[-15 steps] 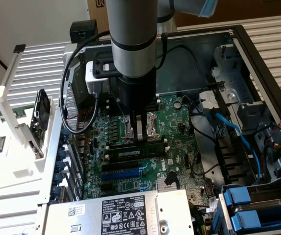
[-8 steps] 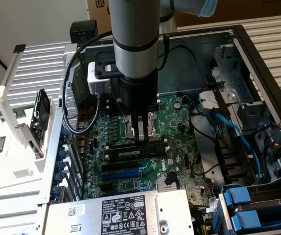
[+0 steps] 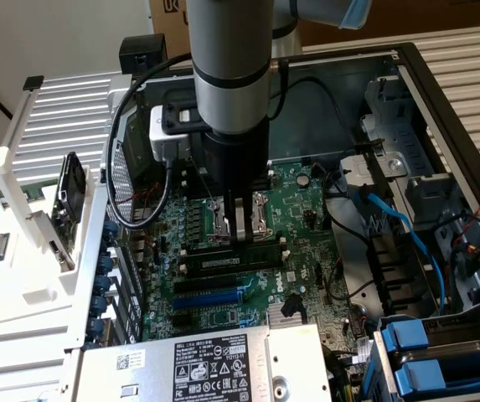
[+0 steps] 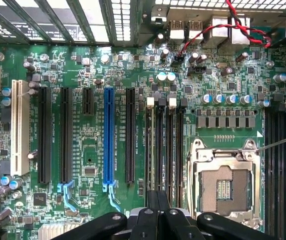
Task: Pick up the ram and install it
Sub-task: 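Press down the ram until it locks into place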
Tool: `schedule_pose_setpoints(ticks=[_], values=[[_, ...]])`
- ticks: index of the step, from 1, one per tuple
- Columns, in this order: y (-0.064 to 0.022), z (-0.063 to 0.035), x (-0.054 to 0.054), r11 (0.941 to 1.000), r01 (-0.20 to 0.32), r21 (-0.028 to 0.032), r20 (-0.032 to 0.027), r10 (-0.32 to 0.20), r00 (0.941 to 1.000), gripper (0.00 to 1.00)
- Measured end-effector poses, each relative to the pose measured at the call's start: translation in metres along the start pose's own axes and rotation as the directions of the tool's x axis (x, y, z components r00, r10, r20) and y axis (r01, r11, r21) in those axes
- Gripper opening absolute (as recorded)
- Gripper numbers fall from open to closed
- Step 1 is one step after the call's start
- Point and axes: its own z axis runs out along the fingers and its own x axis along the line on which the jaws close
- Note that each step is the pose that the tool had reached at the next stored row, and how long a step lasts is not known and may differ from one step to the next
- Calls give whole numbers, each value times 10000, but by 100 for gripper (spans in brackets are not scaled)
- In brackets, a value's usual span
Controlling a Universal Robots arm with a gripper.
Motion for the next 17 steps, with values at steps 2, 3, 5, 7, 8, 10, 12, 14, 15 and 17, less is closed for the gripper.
schedule_pose_setpoints(ticks=[2, 3, 5, 7, 8, 10, 12, 14, 15, 17], values=[[12, 4, 0, 10000, 0, 1, 1, 0, 10000, 11], [15, 7, 1, 10000, 1, -1, -1, -1, 10000, 11], [17, 19, 2, 10000, 0, 0, -2, 0, 10000, 11], [17, 36, 4, 10000, 1, -5, -12, -1, 10000, 11], [17, 43, 4, 10000, 1, -6, -13, -1, 10000, 11], [17, 56, 4, 10000, 0, -1, -2, 0, 10000, 11], [17, 60, 4, 10000, 0, -2, -6, 0, 10000, 11], [18, 65, 5, 10000, -1, -3, -4, 1, 10000, 11], [17, 68, 5, 10000, -1, -2, -3, 1, 10000, 11], [17, 69, 4, 10000, -1, -1, -2, 1, 10000, 11]])
